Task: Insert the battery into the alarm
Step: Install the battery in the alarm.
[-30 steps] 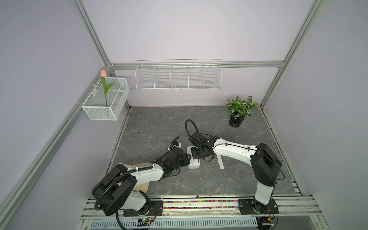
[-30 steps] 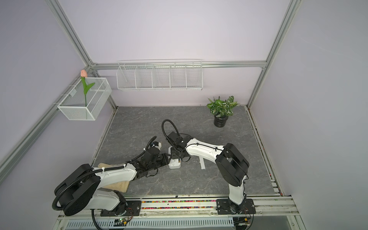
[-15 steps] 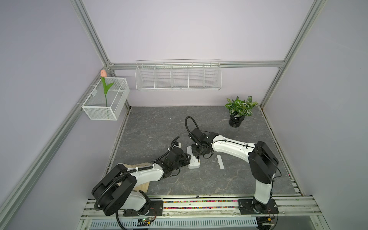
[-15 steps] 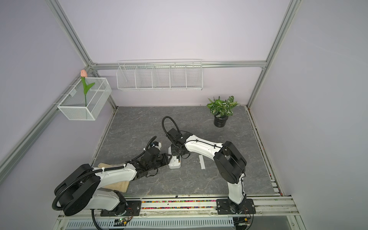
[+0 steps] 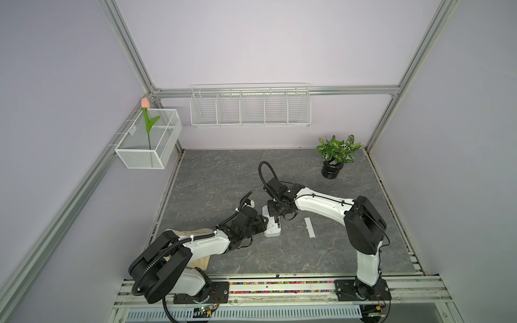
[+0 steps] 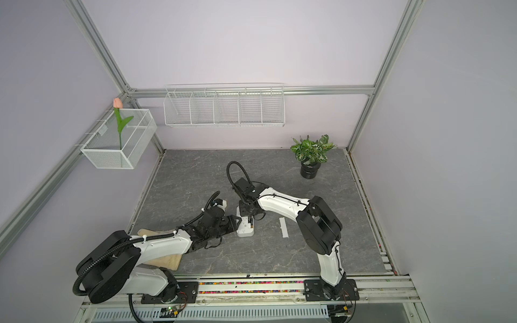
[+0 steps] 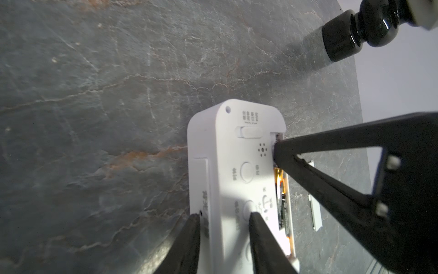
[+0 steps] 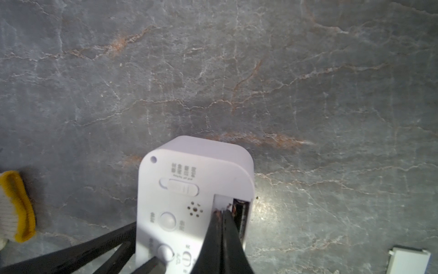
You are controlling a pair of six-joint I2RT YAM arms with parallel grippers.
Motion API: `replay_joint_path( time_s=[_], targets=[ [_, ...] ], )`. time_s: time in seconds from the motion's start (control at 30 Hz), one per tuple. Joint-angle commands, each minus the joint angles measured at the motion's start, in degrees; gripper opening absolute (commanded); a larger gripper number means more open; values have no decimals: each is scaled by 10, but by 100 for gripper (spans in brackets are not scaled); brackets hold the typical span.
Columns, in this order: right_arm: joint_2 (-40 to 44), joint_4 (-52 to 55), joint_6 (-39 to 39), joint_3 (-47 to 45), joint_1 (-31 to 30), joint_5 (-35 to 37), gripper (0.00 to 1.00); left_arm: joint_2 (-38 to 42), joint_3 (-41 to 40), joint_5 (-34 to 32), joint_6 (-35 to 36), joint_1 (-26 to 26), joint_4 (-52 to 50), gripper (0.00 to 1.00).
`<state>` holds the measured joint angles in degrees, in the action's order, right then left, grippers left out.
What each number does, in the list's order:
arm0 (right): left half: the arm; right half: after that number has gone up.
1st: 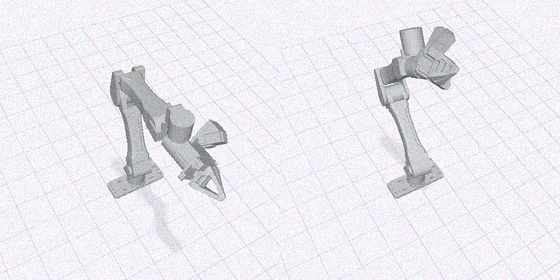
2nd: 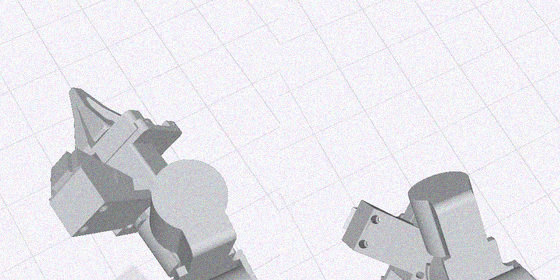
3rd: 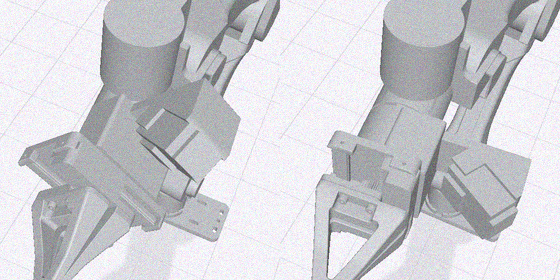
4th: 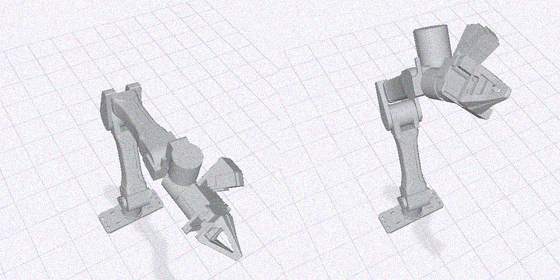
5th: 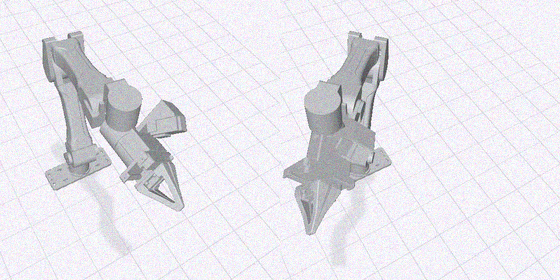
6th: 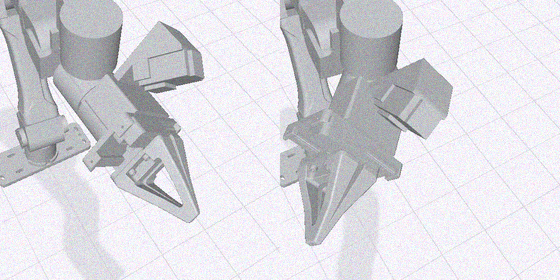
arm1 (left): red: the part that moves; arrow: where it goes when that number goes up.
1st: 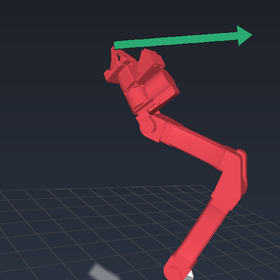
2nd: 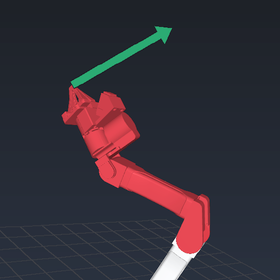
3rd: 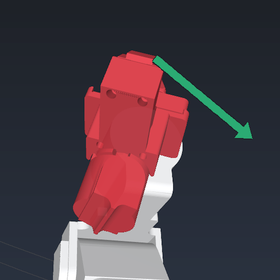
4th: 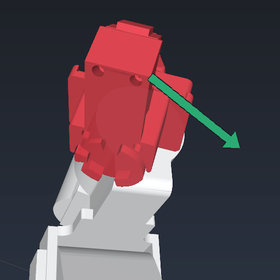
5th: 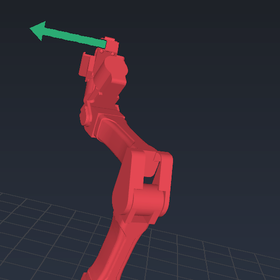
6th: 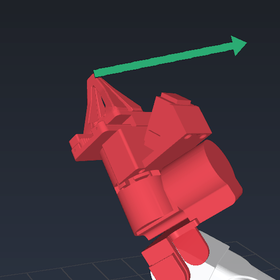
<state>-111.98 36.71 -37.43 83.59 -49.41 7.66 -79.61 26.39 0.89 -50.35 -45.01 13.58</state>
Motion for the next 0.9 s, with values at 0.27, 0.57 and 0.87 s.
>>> replay_joint_path(
  time_s=[0.27,0.57,0.87],
  targets=[
    [-5,16,-17,-74,-40,6,7,-12,-21,-27,-13,1,-73,37],
    [23,-18,-50,-160,-55,13,7,-18,-21,-36,-23,1,-79,37],
    [15,-33,-65,-184,-77,17,7,-22,-16,-38,-26,1,-83,37]
  ],
)
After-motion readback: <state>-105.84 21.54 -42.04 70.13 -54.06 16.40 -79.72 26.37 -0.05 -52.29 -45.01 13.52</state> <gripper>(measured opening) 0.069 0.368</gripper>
